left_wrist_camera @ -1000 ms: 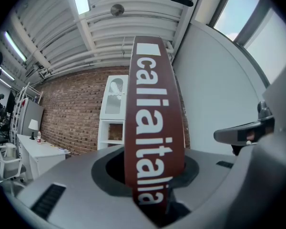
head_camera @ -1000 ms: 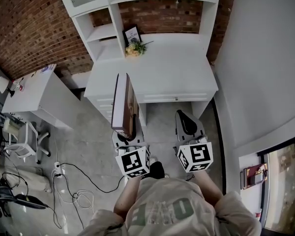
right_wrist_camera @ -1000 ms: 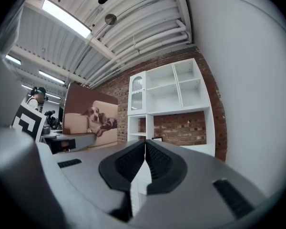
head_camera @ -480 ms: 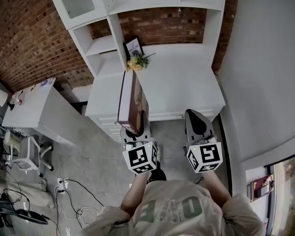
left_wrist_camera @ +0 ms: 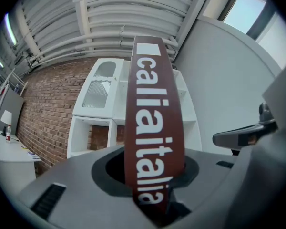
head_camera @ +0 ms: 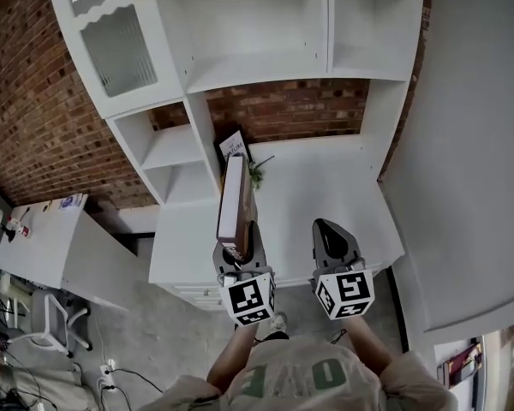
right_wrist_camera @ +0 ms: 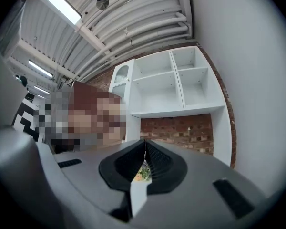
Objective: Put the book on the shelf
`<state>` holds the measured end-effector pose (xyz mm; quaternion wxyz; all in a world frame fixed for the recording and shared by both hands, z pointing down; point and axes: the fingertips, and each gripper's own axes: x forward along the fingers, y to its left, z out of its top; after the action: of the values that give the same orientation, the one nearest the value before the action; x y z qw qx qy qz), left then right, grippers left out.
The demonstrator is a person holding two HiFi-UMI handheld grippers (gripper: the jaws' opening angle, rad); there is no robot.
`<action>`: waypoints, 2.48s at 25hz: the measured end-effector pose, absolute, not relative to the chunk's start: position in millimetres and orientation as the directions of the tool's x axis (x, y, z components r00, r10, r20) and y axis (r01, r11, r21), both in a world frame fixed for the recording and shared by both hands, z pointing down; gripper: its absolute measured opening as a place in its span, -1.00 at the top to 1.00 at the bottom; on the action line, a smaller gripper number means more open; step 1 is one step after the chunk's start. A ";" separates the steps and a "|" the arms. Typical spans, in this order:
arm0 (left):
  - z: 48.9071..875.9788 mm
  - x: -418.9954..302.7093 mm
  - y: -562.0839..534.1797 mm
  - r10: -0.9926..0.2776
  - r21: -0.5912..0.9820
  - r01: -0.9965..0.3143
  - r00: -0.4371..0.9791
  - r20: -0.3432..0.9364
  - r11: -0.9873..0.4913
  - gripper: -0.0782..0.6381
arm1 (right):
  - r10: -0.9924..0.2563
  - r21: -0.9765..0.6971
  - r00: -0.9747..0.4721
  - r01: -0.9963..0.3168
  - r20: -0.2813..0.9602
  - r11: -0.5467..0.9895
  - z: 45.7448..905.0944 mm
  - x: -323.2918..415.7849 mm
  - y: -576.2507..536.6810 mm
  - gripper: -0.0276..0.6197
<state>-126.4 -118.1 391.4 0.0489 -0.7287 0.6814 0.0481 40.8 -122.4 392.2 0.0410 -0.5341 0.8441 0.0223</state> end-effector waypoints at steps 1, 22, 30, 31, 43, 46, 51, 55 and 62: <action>387.9 -131.2 -134.2 -0.988 -0.005 -0.998 0.070 -0.138 -0.070 0.35 | -0.902 -0.008 -0.422 -0.905 -0.092 0.425 389.3 36.1 -141.0 0.86; 403.9 -170.6 -286.3 -0.996 0.006 -1.000 0.001 -0.088 -0.001 0.35 | -0.867 0.018 -0.497 -0.868 -0.043 0.497 396.9 -26.1 -331.5 0.86; 402.3 -164.3 -287.9 -0.995 -0.014 -0.999 -0.045 -0.089 0.047 0.35 | -0.827 -0.018 -0.556 -0.829 -0.078 0.559 394.8 -25.3 -335.8 0.86; 401.6 -164.9 -288.6 -0.995 -0.012 -0.999 -0.049 -0.087 0.050 0.35 | -0.824 -0.023 -0.559 -0.826 -0.087 0.563 392.5 -25.3 -336.0 0.86; 392.8 -160.4 -292.0 -0.997 0.033 -0.999 -0.004 -0.081 0.002 0.35 | -0.855 -0.009 -0.512 -0.858 -0.084 0.514 387.5 -17.2 -337.5 0.86; 385.1 -158.8 -295.1 -0.998 0.032 -0.999 0.012 -0.056 -0.014 0.35 | -0.858 -0.013 -0.505 -0.861 -0.091 0.508 385.2 -14.2 -335.7 0.86; 353.1 -161.5 -301.7 -0.999 -0.002 -1.000 -0.013 -0.046 0.013 0.35 | -0.857 -0.017 -0.504 -0.861 -0.108 0.509 378.1 -10.9 -330.9 0.86; 304.7 -163.9 -311.8 -0.995 -0.017 -1.000 0.004 -0.104 -0.002 0.35 | -0.857 -0.025 -0.501 -0.861 -0.120 0.507 369.4 -9.9 -328.8 0.86; 229.1 -166.5 -342.2 -0.982 0.005 -1.000 0.015 -0.188 -0.017 0.35 | -0.857 -0.063 -0.489 -0.862 -0.162 0.503 355.2 -9.8 -323.8 0.86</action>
<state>-166.5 -342.2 229.1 0.0642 -0.7096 0.6982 0.0691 -9.8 -323.8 355.2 0.0862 -0.4982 0.8627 0.0131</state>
